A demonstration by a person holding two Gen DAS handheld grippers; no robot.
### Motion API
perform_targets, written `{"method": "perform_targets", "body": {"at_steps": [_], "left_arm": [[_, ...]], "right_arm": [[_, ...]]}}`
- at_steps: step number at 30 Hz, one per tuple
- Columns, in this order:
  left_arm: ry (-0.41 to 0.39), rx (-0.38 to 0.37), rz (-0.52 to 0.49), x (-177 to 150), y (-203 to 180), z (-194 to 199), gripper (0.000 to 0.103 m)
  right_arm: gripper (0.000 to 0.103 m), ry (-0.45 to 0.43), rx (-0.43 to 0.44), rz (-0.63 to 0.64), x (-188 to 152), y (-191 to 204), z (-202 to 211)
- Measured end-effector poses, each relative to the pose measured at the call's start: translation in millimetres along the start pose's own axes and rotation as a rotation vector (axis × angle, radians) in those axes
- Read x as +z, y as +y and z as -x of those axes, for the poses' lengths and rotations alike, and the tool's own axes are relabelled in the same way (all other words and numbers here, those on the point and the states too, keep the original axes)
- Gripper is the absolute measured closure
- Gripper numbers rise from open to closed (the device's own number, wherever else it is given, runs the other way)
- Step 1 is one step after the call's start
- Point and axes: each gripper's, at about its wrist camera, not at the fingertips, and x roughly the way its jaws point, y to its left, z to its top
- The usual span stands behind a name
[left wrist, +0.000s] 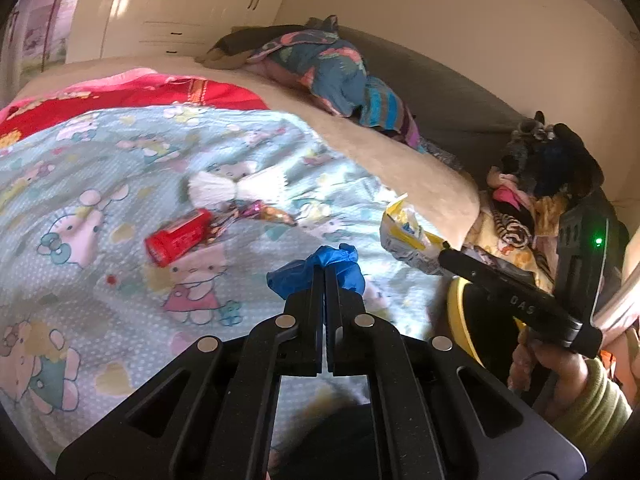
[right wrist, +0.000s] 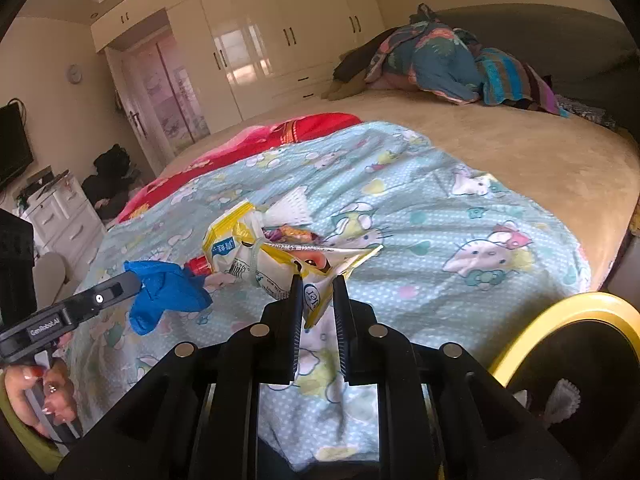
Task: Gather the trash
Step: 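Carry the blue cloth and yellow-white wrapper over the yellow bin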
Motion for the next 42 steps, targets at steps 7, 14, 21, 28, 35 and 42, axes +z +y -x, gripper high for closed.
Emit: {"method": "perform_targets", "body": {"at_steps": [7,14,21,28,35,42], "left_arm": [[-0.005,-0.029,-0.033,2.5,-19.7,2.0,0.103],[-0.002,-0.05,-0.062,2.6,-35.8,1.0,0.103],[-0.005,-0.073,-0.098,3.4,-54.1,2.5,0.103],[-0.001,-0.098,-0.136,3.1,-74.2,1.1,0.103],[0.007,-0.125,-0.184,0.4,-96.2,-1.9,0.103],[0.021,-0.153,-0.235,-5.6,-117.1,-6.9,0.103]], "right_arm": [[0.088,-0.024,-0.025,-0.032,-1.7,-17.6,17.6],[0.088,-0.041,-0.046,-0.06,-4.1,-32.1,34.4],[0.088,-0.057,-0.064,-0.086,-6.9,-46.2,47.3],[0.088,-0.076,-0.089,-0.12,-11.5,-64.0,63.7],[0.088,-0.09,-0.128,-0.158,-16.9,-84.2,78.1],[0.088,-0.109,-0.166,-0.185,-21.6,-101.6,92.0]]}}
